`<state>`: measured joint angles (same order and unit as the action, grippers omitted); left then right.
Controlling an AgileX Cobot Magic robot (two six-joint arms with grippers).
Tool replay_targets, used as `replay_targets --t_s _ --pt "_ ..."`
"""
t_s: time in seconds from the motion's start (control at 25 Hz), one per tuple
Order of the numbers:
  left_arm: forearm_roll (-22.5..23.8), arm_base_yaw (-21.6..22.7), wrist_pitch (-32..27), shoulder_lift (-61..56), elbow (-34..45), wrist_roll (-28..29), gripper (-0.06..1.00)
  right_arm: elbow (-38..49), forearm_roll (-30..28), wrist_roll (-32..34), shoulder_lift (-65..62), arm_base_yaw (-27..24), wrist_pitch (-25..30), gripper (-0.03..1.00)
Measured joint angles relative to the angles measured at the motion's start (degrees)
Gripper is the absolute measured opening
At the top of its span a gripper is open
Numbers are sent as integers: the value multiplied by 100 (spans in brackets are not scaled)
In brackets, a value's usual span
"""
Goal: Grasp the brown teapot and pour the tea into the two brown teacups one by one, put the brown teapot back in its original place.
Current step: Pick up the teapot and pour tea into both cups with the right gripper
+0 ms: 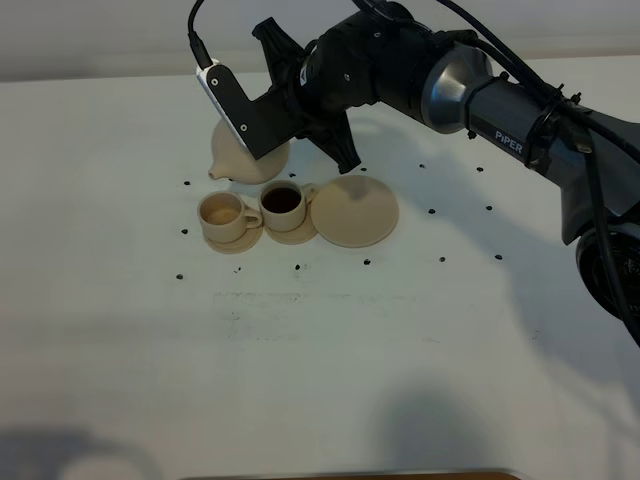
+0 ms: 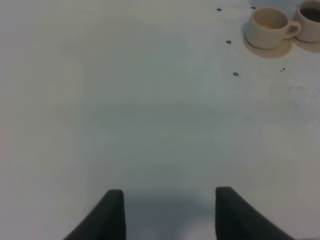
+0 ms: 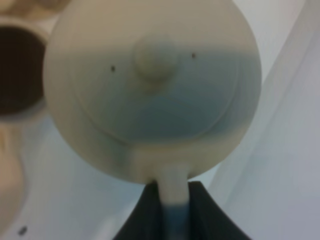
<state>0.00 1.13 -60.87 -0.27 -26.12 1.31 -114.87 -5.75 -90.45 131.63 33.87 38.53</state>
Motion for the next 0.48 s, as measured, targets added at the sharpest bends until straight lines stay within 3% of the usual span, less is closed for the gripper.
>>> replay_targets --t_s 0.48 --pt "0 0 0 0 0 0 48 0 -312 196 0 101 164 8"
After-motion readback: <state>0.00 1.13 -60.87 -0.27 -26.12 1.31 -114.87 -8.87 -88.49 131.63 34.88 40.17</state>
